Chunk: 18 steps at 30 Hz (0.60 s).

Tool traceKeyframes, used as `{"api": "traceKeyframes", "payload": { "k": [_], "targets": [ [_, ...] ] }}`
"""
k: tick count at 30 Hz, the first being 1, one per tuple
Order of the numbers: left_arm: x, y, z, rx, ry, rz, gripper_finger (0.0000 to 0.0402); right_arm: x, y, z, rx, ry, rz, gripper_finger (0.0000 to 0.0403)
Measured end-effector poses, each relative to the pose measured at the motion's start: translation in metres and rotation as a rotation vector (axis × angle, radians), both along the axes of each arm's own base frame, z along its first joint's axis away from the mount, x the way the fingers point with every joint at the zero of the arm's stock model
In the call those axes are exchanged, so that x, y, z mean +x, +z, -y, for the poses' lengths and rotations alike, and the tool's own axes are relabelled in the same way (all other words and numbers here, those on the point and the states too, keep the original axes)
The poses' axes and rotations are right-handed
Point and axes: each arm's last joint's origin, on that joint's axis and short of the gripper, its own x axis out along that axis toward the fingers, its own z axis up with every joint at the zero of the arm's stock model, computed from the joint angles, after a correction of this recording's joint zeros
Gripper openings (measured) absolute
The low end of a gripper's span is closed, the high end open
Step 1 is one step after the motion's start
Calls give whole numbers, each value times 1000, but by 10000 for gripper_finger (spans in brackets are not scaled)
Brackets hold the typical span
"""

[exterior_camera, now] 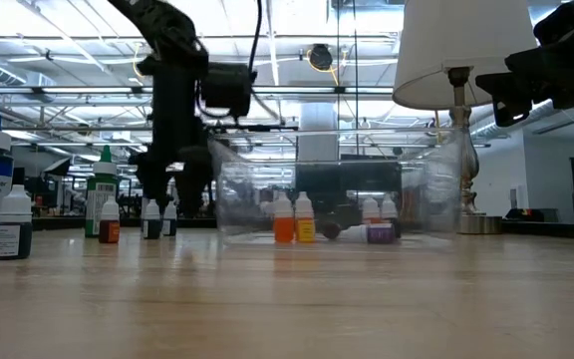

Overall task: Pick & Place food coloring
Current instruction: Put the small black food coloring bottle into the transparent bin

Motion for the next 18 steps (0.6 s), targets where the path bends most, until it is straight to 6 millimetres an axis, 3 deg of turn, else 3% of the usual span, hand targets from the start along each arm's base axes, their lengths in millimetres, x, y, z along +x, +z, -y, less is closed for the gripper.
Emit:
{"api": "traceKeyframes", "payload": {
  "k": [3,18],
  "targets": [
    [-2,-9,-1,12,-1,-16,390,0,0,0,0,0,0,169],
    [-1,-6,-2,77,-26,-10,390,0,0,0,0,0,0,169]
  ]
}}
